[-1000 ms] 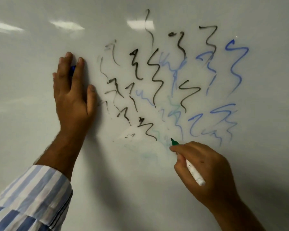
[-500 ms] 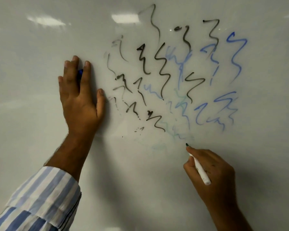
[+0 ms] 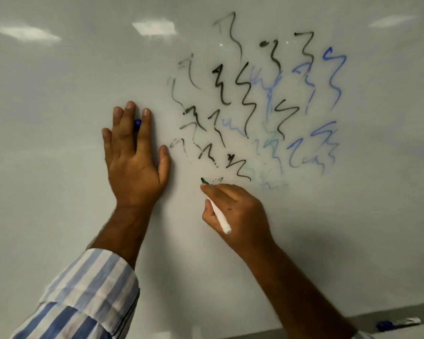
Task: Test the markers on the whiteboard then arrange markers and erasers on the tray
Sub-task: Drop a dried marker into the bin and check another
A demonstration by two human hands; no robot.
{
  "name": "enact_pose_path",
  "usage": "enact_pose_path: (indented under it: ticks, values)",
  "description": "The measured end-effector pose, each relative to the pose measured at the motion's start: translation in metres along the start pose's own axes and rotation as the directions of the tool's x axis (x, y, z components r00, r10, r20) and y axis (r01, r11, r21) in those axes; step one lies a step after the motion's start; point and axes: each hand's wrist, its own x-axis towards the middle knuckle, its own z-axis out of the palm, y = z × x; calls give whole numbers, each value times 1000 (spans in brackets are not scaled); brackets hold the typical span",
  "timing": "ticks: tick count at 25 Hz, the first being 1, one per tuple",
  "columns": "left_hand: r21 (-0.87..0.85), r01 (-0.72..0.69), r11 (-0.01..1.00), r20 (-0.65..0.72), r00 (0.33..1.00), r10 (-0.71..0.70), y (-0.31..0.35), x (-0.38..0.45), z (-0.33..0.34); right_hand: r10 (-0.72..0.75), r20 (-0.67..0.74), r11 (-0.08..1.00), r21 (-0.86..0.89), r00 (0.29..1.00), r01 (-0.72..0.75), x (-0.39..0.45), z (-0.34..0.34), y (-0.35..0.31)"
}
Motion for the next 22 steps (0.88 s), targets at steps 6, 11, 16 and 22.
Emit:
enact_pose_path:
  ticks: [6,11,16,22]
  values:
    - [-2,-5,1000,-2,1000,5,-1,-1,0,117,29,992,-42,993,-116,-34,-13,-7]
    - [6,-13,1000,-7,1000,13,-4,-4,0,483,-428,868,119,764,-482,-50,-37,41]
    - [14,-11,1000,-17,1000,12,-4,-5,1,373,-227,926,35,900,-375,-69,-35,35]
    - [15,-10,1000,-14,1000,10,-3,-7,1,237,-193,970,0,952,-242,-32,-33,7]
